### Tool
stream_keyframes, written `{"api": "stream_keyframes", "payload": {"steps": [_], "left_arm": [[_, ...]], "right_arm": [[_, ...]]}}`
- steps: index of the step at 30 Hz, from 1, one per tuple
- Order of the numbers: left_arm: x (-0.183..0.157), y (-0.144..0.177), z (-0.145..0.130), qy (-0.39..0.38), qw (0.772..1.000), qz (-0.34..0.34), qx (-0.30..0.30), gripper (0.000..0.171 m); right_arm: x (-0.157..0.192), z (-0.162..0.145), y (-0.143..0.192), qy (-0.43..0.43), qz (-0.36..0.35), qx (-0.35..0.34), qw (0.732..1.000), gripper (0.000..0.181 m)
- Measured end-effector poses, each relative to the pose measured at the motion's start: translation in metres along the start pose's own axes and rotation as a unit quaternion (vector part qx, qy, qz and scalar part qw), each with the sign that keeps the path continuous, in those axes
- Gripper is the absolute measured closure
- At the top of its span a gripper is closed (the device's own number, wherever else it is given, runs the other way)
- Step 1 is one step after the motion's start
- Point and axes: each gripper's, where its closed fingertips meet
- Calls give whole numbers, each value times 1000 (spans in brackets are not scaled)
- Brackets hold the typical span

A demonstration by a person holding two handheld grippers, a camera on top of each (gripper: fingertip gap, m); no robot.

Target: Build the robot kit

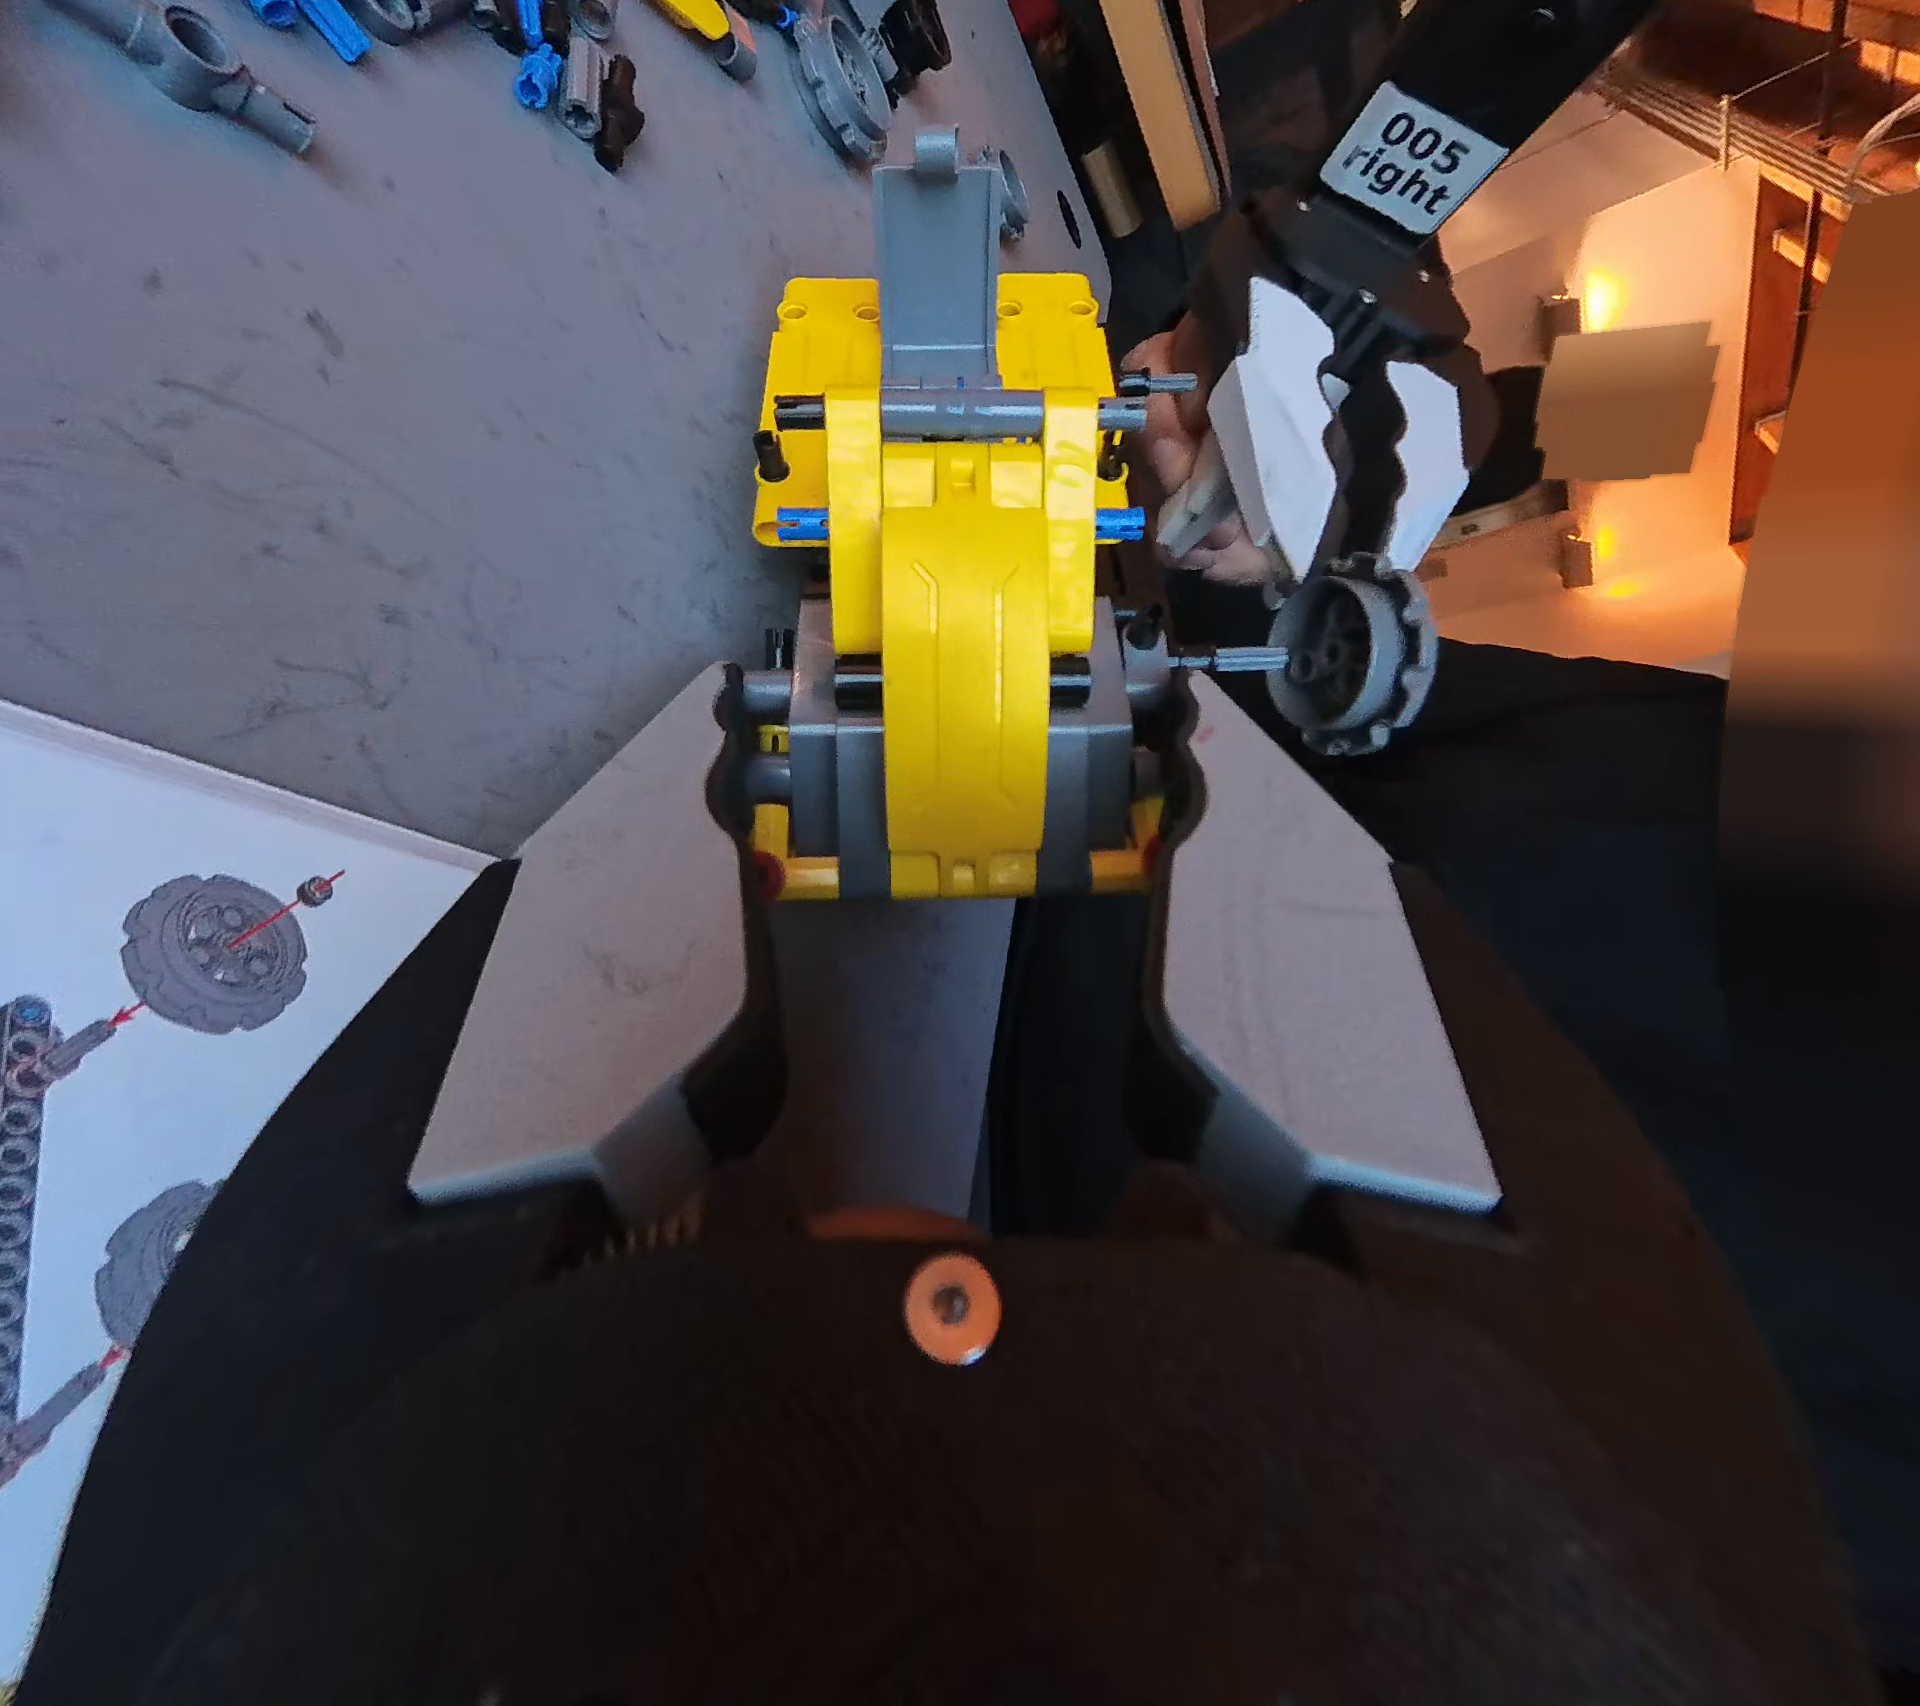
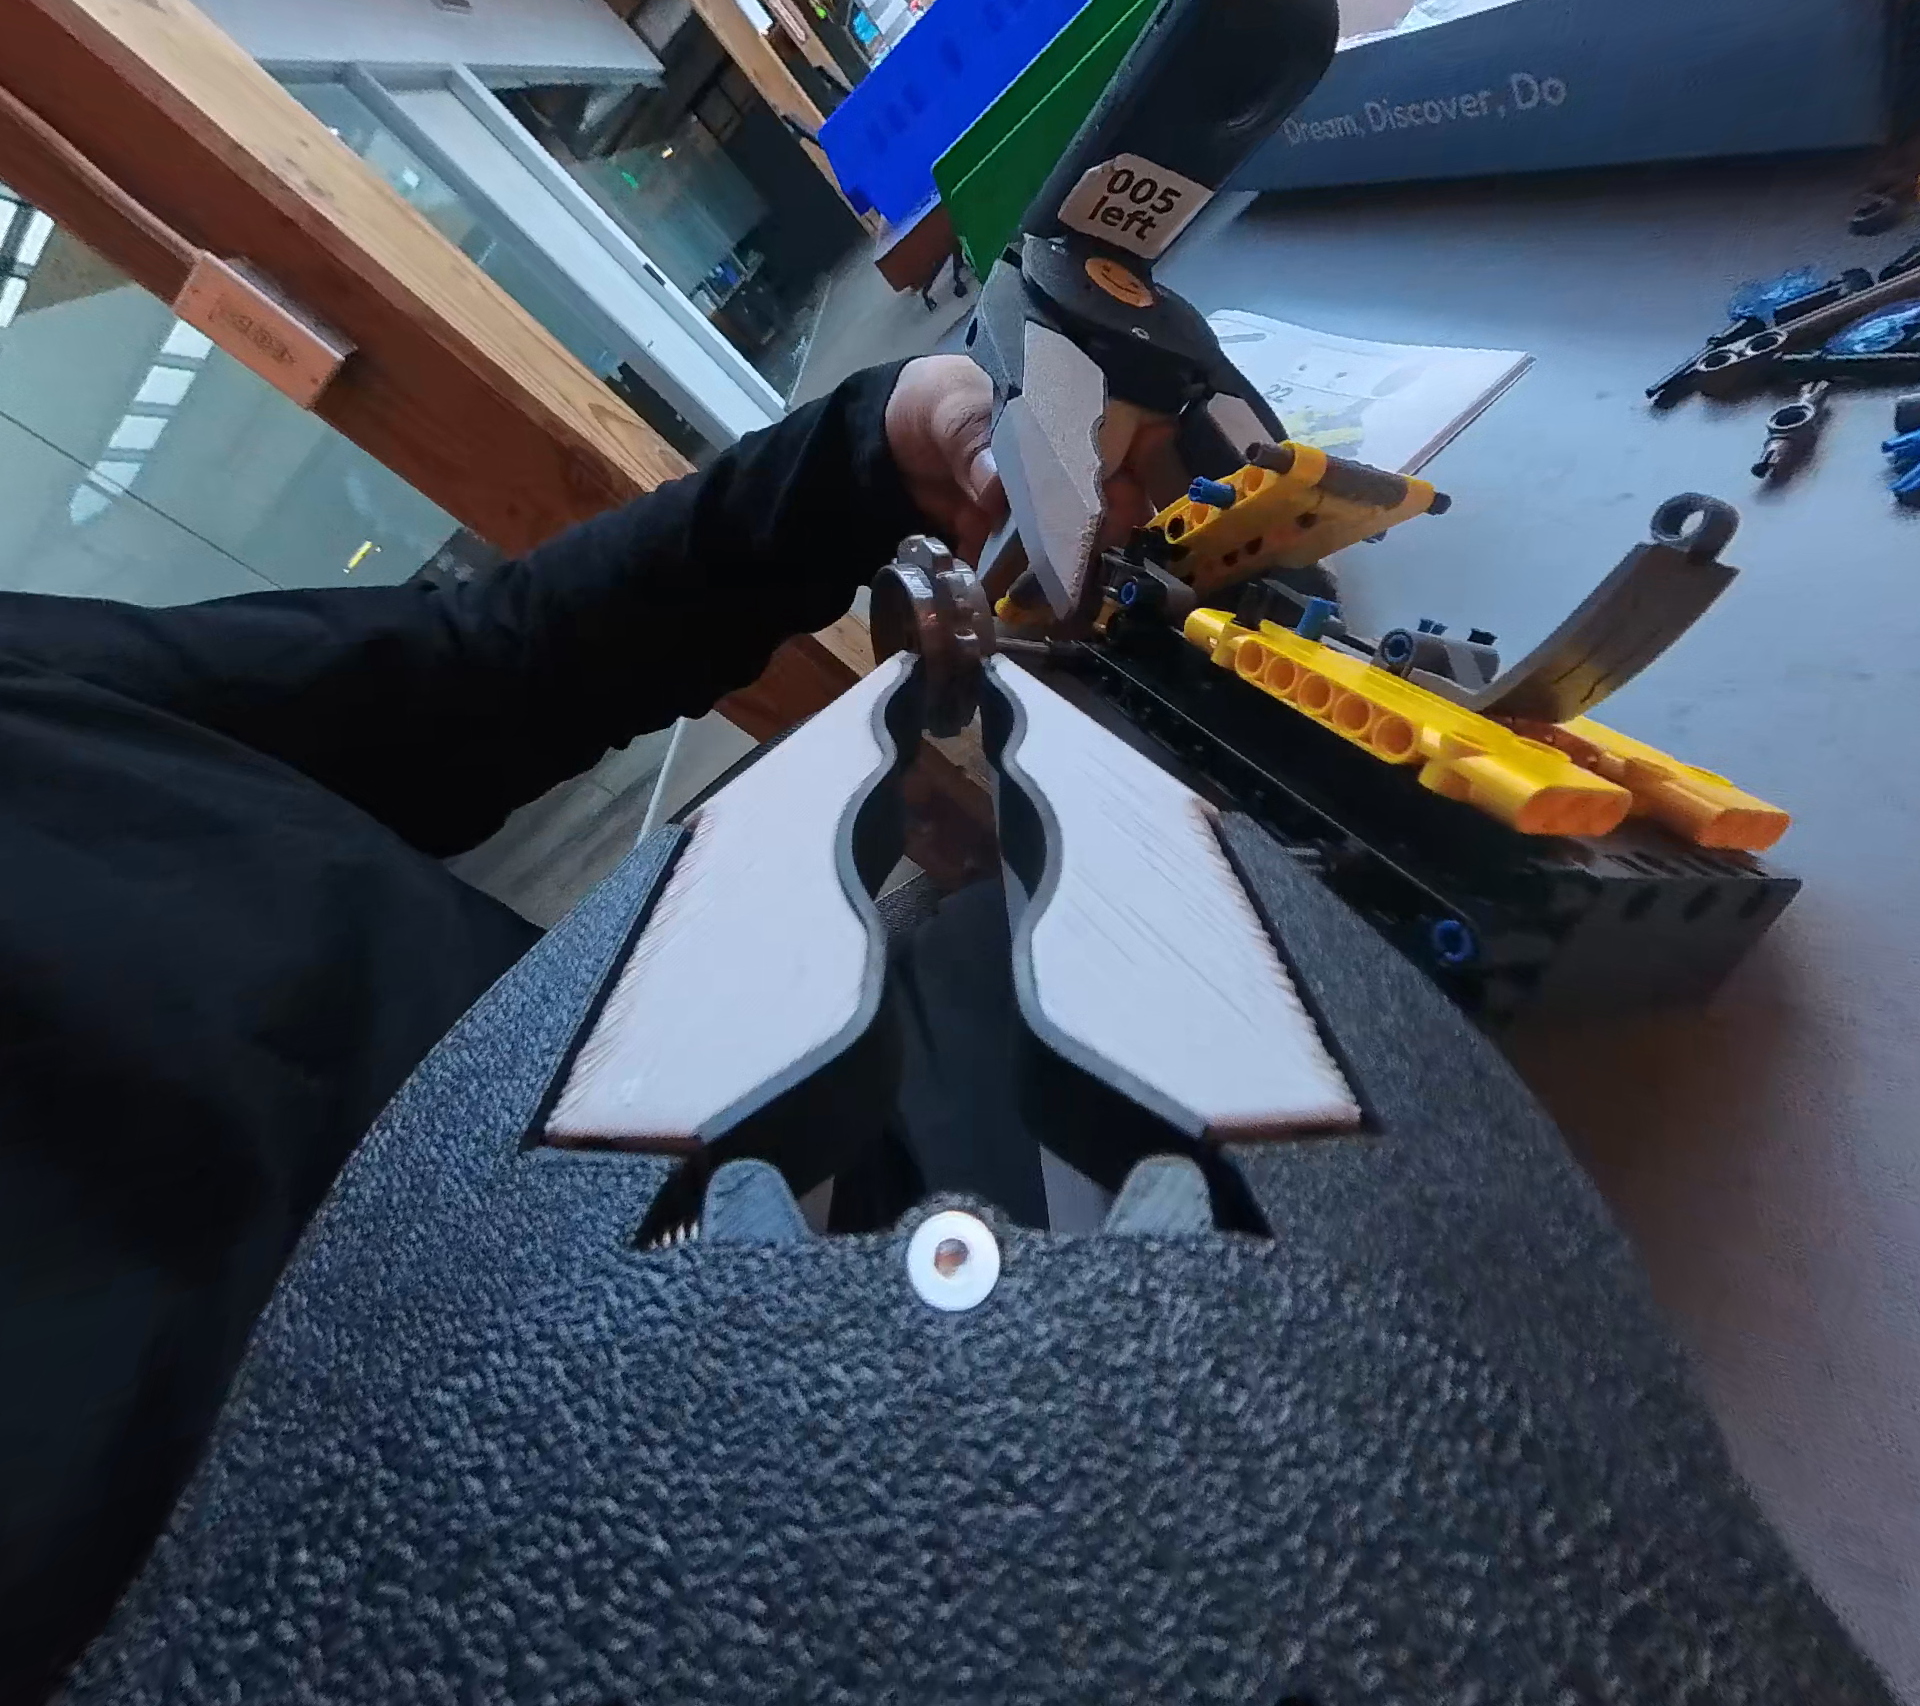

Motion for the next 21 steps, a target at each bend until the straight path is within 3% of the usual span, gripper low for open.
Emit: {"api": "stream_keyframes", "payload": {"steps": [21], "left_arm": [[0, 0, 0, -1, 1000, 2, -2, 94]], "right_arm": [[-1, -2, -1, -20, -6, -12, 1000, 171]]}}
Point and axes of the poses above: each gripper's, where its closed fingertips meet, y back along the fingers, z out of its top, x = y × z across the jaws, and after that the axes turned 3 degrees about x, right-handed
